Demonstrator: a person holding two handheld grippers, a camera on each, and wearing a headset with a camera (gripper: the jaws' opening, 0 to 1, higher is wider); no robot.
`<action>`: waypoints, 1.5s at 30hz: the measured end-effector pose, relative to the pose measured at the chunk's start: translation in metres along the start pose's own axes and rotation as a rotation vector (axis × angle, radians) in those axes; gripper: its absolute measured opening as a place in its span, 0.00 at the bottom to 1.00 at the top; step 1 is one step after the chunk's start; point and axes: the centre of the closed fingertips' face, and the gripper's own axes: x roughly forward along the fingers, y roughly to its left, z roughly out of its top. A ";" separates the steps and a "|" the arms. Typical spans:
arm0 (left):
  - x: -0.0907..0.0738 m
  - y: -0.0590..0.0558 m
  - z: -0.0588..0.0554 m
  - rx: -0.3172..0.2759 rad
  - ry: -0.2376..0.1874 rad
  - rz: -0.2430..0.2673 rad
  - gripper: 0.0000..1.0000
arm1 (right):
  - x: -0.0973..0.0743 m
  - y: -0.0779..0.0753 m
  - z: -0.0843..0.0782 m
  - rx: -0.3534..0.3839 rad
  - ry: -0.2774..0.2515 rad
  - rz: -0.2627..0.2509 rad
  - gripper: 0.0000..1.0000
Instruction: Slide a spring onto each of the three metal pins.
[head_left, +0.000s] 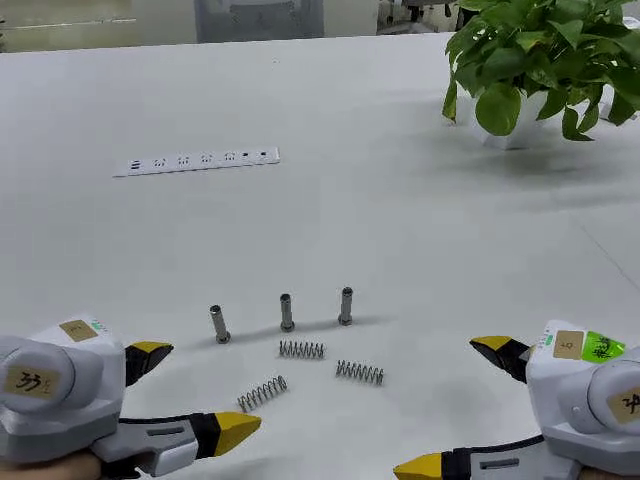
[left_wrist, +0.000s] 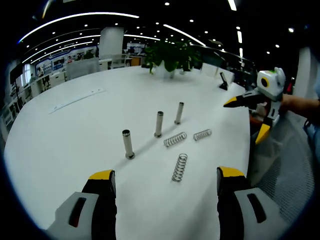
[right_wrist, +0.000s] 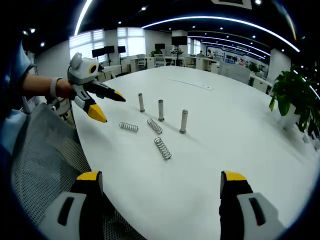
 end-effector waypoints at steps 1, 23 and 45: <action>0.002 -0.002 -0.001 0.002 0.002 -0.001 0.82 | 0.000 0.000 0.000 0.001 0.000 0.001 0.99; 0.031 -0.011 -0.021 0.071 0.112 -0.028 0.34 | 0.000 0.002 0.001 0.007 -0.002 0.006 0.99; 0.040 -0.017 -0.025 0.303 0.409 -0.042 0.18 | 0.001 0.004 -0.002 0.005 0.015 0.015 0.98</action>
